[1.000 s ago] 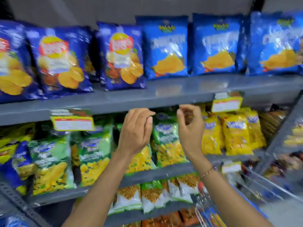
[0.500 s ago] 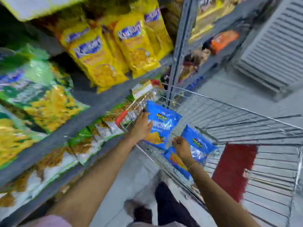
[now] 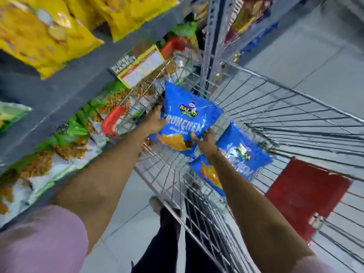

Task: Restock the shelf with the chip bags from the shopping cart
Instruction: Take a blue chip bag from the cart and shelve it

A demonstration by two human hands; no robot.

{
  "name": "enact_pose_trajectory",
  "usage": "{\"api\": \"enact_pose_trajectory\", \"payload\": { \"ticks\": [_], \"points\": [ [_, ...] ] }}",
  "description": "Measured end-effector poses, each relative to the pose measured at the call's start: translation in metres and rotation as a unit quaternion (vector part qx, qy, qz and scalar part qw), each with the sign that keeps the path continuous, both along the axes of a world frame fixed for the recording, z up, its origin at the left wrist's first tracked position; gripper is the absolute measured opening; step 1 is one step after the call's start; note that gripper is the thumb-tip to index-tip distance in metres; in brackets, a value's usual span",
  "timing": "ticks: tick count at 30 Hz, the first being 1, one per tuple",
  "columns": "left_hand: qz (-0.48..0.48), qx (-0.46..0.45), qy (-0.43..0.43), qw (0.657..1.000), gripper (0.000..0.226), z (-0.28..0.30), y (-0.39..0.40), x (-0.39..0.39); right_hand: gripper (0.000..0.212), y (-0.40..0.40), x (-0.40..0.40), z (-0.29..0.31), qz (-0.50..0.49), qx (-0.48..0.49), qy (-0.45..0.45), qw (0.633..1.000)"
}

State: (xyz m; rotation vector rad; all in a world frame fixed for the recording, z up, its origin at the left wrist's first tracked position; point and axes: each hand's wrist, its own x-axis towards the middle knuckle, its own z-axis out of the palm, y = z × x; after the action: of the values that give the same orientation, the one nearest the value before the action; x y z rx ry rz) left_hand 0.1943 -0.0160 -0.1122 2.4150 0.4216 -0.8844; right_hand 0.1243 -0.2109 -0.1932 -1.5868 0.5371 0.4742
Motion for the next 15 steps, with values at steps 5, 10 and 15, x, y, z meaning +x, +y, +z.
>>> {"api": "enact_pose_trajectory", "payload": {
  "ticks": [5, 10, 15],
  "points": [
    [0.059, -0.093, -0.007, 0.994, 0.058, 0.018, -0.009, 0.000, 0.052, 0.001, -0.003, 0.018, 0.002, 0.012, 0.052, 0.999],
    [0.061, -0.117, -0.067, 0.989, 0.048, 0.038, -0.007, -0.010, 0.054, -0.008, -0.015, 0.041, -0.031, 0.009, 0.023, 0.999],
    [0.087, -0.193, -0.143, 0.967, 0.032, 0.101, -0.019, -0.024, 0.039, -0.033, -0.014, 0.104, -0.056, 0.025, -0.075, 0.995]
  ]
}}
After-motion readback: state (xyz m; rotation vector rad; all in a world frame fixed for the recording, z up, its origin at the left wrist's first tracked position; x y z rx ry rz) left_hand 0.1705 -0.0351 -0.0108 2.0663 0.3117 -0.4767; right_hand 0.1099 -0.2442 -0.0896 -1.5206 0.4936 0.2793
